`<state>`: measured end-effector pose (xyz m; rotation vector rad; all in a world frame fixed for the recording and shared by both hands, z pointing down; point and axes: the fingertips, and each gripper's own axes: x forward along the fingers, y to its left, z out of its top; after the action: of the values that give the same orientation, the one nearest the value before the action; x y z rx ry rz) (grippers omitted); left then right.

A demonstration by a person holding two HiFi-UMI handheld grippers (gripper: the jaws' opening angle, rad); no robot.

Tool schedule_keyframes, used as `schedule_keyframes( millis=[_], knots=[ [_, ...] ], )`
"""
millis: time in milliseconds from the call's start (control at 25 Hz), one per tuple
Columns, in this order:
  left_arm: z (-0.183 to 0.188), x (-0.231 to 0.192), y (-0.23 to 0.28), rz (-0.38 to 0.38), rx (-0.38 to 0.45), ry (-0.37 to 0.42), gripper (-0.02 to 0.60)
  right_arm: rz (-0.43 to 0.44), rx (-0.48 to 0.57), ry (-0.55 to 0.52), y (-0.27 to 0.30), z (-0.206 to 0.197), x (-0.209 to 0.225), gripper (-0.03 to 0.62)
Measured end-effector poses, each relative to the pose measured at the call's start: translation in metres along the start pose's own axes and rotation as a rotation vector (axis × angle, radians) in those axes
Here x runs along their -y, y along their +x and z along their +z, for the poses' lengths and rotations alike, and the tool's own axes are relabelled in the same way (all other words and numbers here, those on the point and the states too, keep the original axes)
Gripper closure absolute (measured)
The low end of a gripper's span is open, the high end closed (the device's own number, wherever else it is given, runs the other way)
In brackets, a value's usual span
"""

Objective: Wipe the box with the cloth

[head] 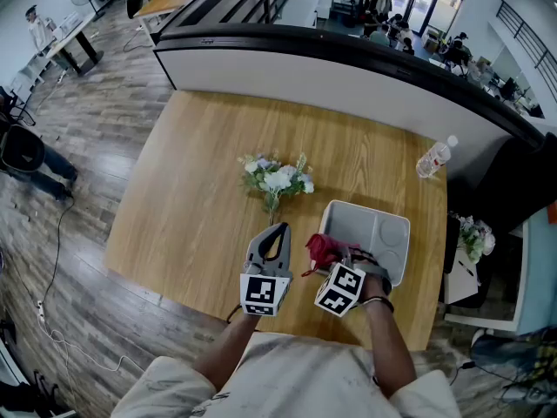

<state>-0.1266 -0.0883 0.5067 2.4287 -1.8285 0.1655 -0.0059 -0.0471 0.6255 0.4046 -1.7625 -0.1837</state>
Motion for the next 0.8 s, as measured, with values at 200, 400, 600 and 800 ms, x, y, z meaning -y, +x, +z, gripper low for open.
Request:
schedule_keyframes(
  millis=[200, 400, 600, 800],
  knots=[
    [0.0, -0.002, 0.0, 0.005, 0.0, 0.0, 0.568, 0.02, -0.001, -0.006, -0.002, 0.0, -0.007, 0.526],
    [0.002, -0.002, -0.001, 0.006, 0.002, -0.001, 0.568, 0.044, -0.01, -0.033, -0.007, -0.002, -0.017, 0.526],
    [0.002, 0.0, -0.002, 0.004, 0.004, 0.002, 0.568, 0.065, -0.008, -0.038, -0.011, -0.002, -0.024, 0.526],
    [0.005, -0.001, 0.0, -0.001, 0.006, 0.002, 0.568, 0.093, -0.009, -0.043, -0.013, -0.001, -0.028, 0.528]
  ],
)
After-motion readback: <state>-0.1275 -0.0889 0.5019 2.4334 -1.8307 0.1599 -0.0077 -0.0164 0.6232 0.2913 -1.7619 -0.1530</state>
